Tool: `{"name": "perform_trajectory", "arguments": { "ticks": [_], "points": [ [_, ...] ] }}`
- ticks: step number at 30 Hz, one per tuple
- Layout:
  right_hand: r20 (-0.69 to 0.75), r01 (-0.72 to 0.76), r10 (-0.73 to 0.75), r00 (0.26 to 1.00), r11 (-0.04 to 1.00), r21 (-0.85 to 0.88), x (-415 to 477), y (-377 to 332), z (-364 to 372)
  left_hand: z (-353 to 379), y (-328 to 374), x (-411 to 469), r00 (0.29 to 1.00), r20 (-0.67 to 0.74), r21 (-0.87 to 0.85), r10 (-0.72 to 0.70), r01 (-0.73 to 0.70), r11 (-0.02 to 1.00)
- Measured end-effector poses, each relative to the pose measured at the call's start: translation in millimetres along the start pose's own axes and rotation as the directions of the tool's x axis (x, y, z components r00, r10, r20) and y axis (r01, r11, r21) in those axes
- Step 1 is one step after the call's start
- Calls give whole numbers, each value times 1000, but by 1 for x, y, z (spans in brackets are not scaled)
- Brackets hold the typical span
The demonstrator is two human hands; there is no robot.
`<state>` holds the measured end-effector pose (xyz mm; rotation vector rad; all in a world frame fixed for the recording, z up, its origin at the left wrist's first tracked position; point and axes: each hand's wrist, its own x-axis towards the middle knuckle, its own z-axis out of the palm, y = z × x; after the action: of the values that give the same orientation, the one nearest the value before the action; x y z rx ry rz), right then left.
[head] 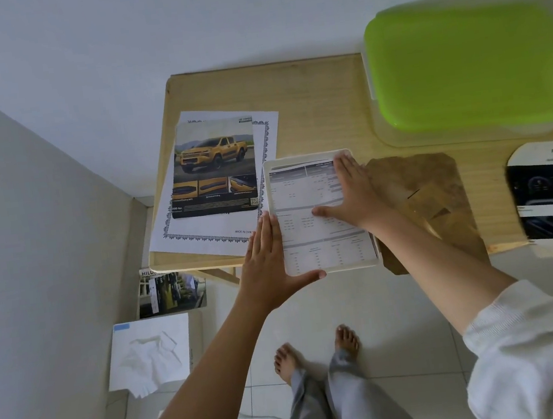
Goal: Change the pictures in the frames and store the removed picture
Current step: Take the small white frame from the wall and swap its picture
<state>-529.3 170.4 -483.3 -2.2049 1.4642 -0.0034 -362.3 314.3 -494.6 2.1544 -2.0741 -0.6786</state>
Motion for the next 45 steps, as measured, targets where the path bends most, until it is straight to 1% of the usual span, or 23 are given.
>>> {"name": "perform_trajectory", "arguments": {
  "ticks": [6,11,15,17,22,28,31,33,36,38,41,45],
  "points": [
    [-19,-10,9,1000,1000,-3,-1,0,3,1,-1,0,1000,-16,-11,1,-1,1000],
    [-74,-22,26,997,999,45,-6,-1,8,0,0,-1,1000,-27,-11,-6,6,1000],
    [-84,-14,19,996,998,62,-5,-3,7,1,-1,-1,1000,-23,-11,-4,4,1000],
    [-77,-13,15,997,999,35,-4,-3,3,1,-1,-1,1000,-19,-5,-6,6,1000],
    [-28,-7,5,1000,995,-96,6,-2,-14,1,-2,-1,1000,-13,-4,4,-4,1000],
    [13,-43,45,999,989,-142,16,-6,-26,3,-2,-1,1000,-14,0,12,-12,1000],
    [-6,-71,71,997,993,-90,21,-2,-31,3,-3,-1,1000,-13,10,28,-28,1000],
    [-38,-85,86,996,996,17,25,2,-34,2,-4,-2,999,-15,9,40,-39,999],
    [-168,-60,95,981,979,197,31,5,-35,1,-4,-2,999,-17,2,45,-45,999],
    [-253,-24,95,963,962,273,32,4,-33,2,-4,-2,999,-18,-2,43,-43,999],
    [-342,26,96,935,941,337,30,3,-28,2,-5,-2,999,-13,0,41,-41,999],
    [-392,79,85,916,920,385,29,1,-27,1,-4,-2,999,-14,-12,42,-42,999]
  ]
}}
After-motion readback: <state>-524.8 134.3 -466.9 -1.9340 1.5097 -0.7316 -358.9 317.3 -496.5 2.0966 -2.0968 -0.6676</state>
